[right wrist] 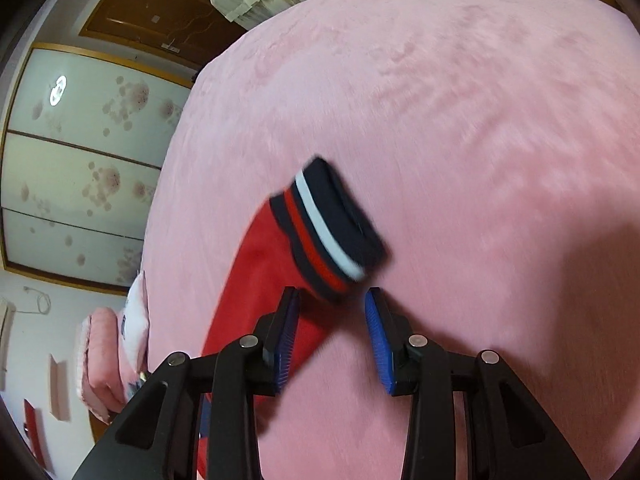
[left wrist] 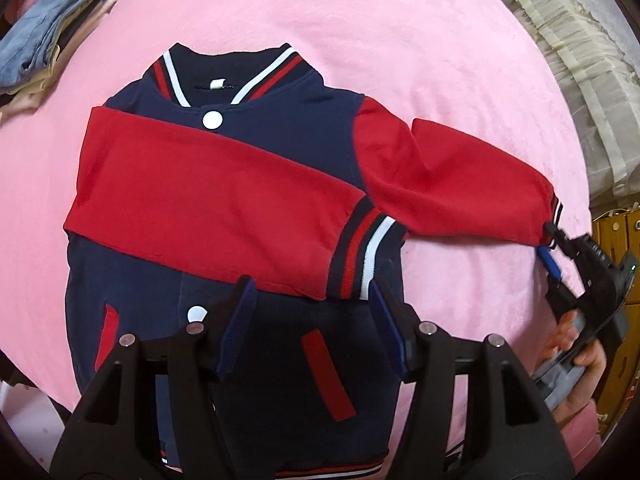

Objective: Fold large clothes
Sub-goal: 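Grasp the striped cuff of the other red sleeve with the right gripper, then fold that sleeve across the jacket chest with the right gripper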

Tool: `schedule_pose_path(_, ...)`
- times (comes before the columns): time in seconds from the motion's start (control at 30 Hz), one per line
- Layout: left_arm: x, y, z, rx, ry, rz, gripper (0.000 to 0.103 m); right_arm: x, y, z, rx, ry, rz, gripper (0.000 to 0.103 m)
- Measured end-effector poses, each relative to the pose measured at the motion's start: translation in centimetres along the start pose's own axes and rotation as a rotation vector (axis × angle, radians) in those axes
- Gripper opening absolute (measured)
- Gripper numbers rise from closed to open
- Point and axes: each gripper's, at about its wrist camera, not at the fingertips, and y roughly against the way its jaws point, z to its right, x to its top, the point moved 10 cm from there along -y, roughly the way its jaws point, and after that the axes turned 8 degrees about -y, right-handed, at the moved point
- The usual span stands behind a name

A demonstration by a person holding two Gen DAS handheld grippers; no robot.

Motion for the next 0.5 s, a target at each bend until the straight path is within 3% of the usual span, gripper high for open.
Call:
schedule_pose_path(0.17,-0.1,-1.2,-0.8,0.074,0.016,-0.046,0.055,0.5,-0.6,-1.3,0.007,0.063,0.026,0.014)
schedule_pose_path(0.3,-0.2,-0.6,-2.5,0.100,0.065,-0.031,0.056,1.4,1.7,-3.1,0.000,0.126,0.107,0.011)
schedule_pose_path(0.5,-0.4,1.3,-6.2,0.114,0.102,0.005,0.056,0.2,4.1,-10.7,0.013,0.361,0.163,0.011)
